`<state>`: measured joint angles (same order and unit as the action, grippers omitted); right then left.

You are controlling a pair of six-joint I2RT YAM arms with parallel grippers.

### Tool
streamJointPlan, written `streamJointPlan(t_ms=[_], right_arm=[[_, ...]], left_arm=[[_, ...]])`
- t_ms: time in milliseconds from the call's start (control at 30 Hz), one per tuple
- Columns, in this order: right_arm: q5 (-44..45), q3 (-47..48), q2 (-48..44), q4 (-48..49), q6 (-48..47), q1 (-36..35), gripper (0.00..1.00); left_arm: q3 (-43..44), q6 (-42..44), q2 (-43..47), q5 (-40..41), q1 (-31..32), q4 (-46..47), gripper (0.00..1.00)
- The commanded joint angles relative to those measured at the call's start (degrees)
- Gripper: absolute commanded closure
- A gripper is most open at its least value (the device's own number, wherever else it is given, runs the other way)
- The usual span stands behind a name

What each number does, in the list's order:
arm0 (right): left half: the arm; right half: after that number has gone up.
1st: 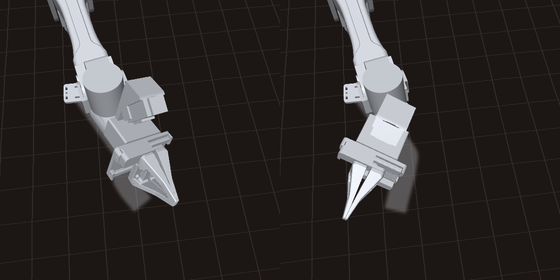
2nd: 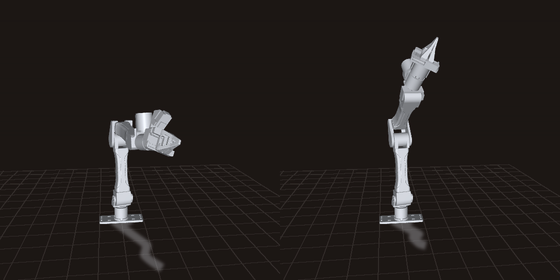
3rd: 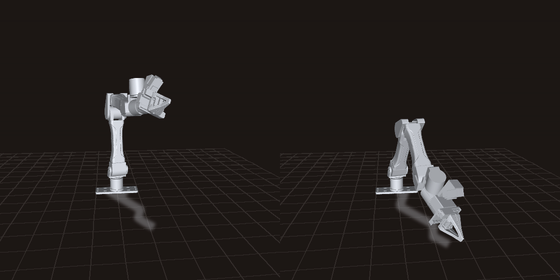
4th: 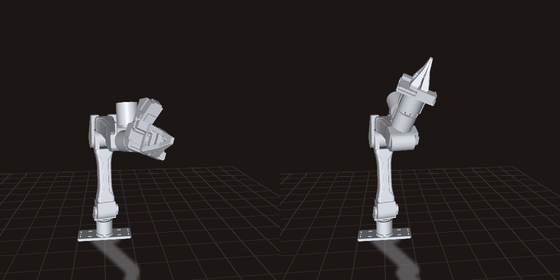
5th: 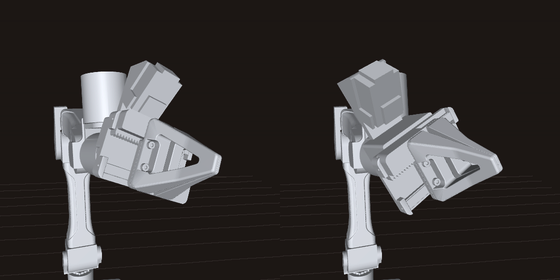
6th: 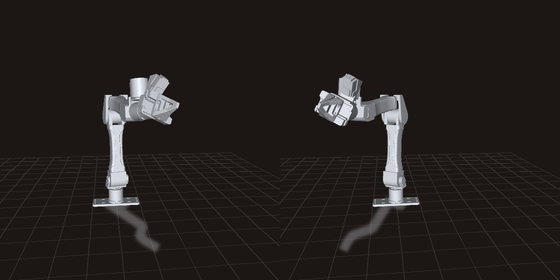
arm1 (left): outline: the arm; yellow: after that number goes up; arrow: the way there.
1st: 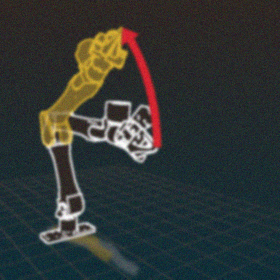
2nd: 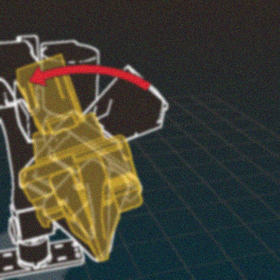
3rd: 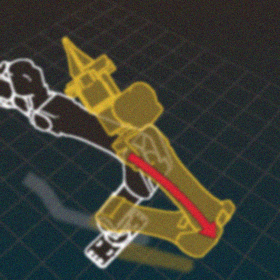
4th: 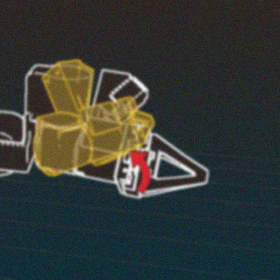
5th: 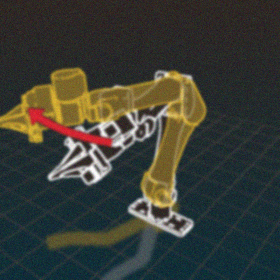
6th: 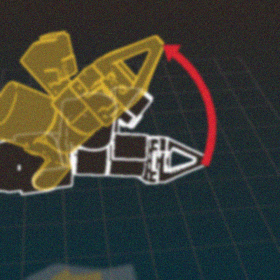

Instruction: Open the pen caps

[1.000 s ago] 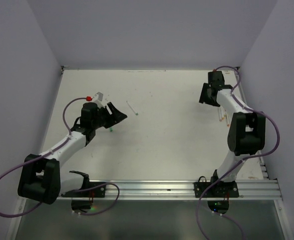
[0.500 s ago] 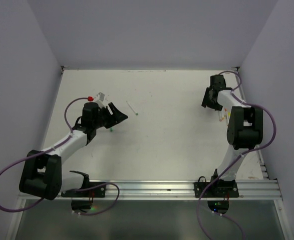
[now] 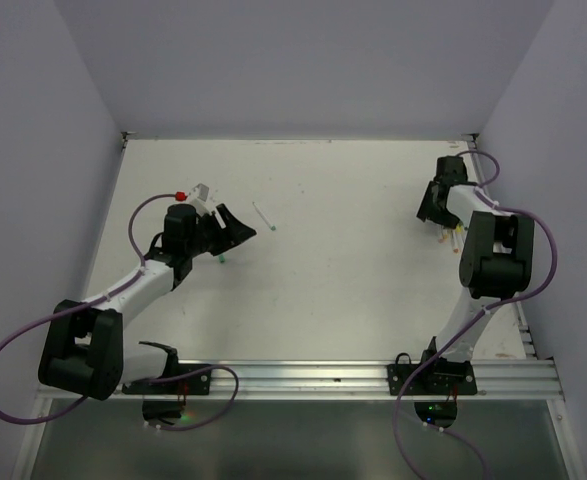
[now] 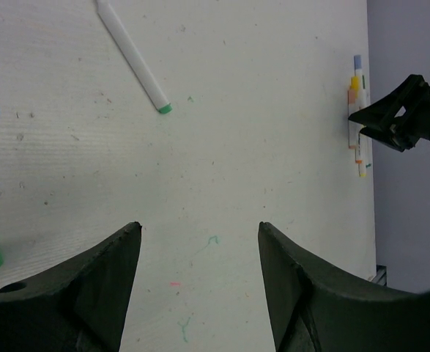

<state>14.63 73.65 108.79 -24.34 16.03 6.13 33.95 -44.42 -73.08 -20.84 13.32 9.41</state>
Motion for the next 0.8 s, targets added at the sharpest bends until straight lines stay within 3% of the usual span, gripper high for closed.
streamJointPlan(t_ms=[0,533,733,767], right_arm=[[0.3,-1.0,0.3,2.6,-0.6,0.5,0.41],[-3.5,-1.2,1.9,1.4,-1.5,0.7,0.46],[-5.7,-1.7,3.2,-1.4,-1.7,0.6,0.63],[-4.9,-1.8,3.2,-1.8,-1.7,0.5,0.76]], left_arm=[[-0.1,-0.3,0.0,-1.0,0.2,3.0,0.32],[0.1,0.0,0.0,-1.0,0.2,2.4,0.32],[-0.2,-0.4,0.7,-0.9,0.2,2.2,0.32],[-0.4,-0.9,0.9,-0.8,0.3,2.4,0.32]])
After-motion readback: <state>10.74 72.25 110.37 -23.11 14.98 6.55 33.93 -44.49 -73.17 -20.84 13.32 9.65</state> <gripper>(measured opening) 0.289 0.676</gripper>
